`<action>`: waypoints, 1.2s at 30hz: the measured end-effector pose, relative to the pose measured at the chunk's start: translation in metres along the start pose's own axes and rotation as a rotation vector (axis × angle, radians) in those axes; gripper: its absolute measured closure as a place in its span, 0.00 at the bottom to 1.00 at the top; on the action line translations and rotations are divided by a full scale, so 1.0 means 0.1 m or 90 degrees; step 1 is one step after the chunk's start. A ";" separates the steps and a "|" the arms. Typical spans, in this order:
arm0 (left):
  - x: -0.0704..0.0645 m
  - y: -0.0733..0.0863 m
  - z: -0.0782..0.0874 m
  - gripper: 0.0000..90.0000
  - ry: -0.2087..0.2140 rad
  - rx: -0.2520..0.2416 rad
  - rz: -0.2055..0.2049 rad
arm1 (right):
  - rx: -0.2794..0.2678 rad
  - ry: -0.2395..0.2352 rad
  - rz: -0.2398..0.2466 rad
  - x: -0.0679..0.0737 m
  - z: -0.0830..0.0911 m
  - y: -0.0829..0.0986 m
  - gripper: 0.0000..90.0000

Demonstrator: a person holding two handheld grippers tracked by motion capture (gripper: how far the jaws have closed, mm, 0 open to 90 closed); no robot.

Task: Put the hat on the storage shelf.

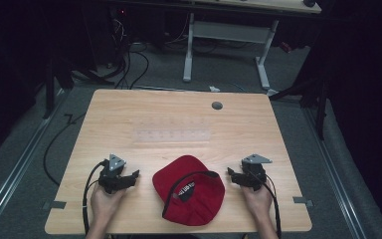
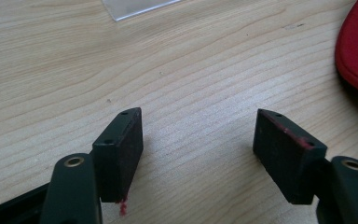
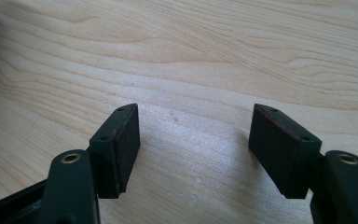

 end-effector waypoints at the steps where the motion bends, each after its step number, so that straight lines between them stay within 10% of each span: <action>1: 0.00 0.00 0.00 0.37 0.000 0.000 0.000 | 0.000 0.000 0.000 0.00 0.00 0.00 0.38; 36: 0.00 -0.01 -0.02 0.35 -0.006 0.000 0.002 | -0.002 -0.006 -0.005 -0.01 0.01 0.00 0.41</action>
Point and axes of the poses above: each handheld gripper's, and its own axes: z roughly backward along the jaws, y roughly out of its underside, x roughly to its left, the point moved 2 cm from there along -z, roughly forward along the jaws, and after that the axes turned 3 degrees about x, right-handed, at the moved point
